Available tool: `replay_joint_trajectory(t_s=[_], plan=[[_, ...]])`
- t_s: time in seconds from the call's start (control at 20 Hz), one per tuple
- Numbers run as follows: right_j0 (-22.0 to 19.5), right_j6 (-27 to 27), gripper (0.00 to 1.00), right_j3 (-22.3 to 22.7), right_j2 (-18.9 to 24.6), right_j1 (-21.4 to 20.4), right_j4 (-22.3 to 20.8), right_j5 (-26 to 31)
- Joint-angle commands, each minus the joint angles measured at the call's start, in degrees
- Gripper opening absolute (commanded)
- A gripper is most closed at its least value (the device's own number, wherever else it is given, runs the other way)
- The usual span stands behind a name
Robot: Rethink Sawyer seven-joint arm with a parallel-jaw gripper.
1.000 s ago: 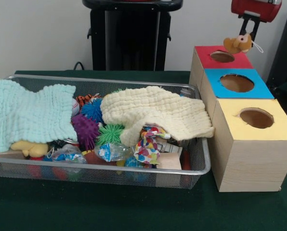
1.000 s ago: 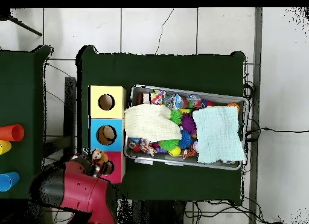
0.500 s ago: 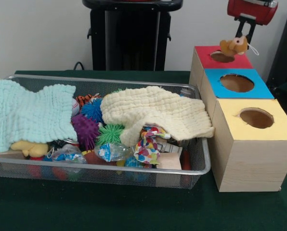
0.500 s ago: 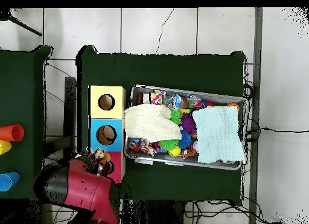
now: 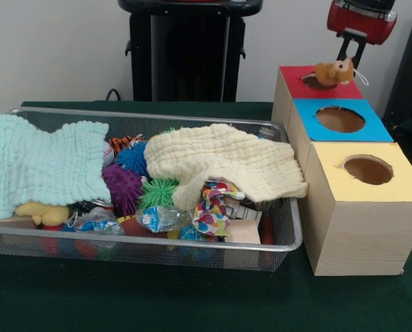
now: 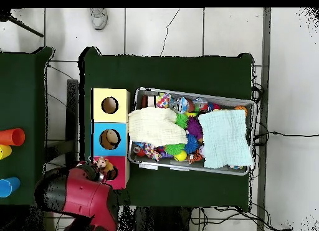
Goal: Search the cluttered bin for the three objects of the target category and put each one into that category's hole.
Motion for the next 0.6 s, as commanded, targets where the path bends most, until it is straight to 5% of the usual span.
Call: replay_joint_trajectory(t_s=[0.05,0.6], plan=[[1.23,17.98,0.0,2.76,2.81,4.75,0.94,-0.6],[-0.09,16.1,0.0,5.08,2.71,5.29,1.33,-3.6]])
